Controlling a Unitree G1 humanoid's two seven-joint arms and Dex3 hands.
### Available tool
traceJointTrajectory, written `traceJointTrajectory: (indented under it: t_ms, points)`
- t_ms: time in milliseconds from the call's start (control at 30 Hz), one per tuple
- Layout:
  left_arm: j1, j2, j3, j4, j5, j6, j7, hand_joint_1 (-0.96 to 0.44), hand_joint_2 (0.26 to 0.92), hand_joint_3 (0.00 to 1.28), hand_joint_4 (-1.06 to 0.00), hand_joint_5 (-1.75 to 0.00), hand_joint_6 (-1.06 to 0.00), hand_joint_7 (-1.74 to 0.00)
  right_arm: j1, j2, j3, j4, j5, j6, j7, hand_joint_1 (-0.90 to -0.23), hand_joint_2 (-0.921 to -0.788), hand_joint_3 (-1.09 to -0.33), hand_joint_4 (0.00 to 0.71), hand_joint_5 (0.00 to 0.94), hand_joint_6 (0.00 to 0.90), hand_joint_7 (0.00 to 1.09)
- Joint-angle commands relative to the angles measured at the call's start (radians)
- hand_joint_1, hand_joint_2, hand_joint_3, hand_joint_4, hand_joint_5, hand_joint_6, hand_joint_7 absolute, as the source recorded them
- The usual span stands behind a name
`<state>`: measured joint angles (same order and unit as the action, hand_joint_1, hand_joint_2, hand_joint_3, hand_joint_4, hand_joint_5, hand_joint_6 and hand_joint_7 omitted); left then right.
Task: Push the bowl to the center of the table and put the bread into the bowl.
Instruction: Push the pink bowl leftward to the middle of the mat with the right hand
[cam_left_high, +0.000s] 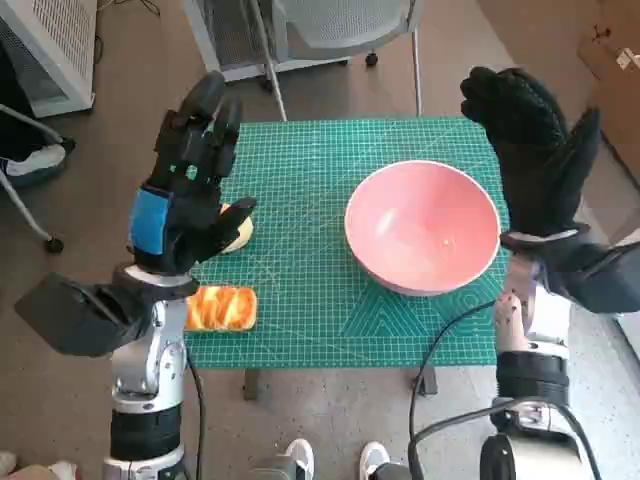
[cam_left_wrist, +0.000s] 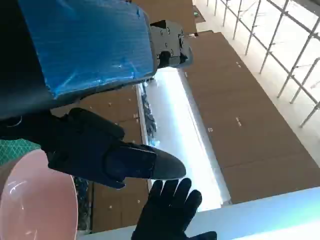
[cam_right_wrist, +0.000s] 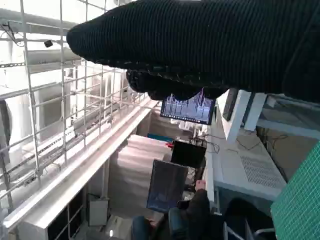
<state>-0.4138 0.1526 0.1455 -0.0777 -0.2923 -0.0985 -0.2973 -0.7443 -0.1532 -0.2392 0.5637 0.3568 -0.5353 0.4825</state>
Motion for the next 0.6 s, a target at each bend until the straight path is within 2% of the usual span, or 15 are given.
traceJointTrajectory:
  t_ms: [33, 600]
  points:
    - [-0.005, 0.001, -0.001, 0.005, -0.007, 0.005, 0.001, -0.60, 0.921, 0.17, -0.02, 0.00, 0.00, -0.39, 0.019, -0.003, -0.001, 0.016, 0.001, 0.007, 0.005, -0.596, -0.921, -0.603, 0.404, 0.000, 0.457, 0.00]
    - [-0.006, -0.002, 0.001, 0.003, -0.014, 0.009, 0.006, -0.59, 0.921, 0.18, -0.02, 0.00, 0.00, -0.38, 0.007, -0.009, -0.002, 0.033, 0.004, 0.011, 0.013, -0.592, -0.921, -0.608, 0.402, 0.000, 0.455, 0.00]
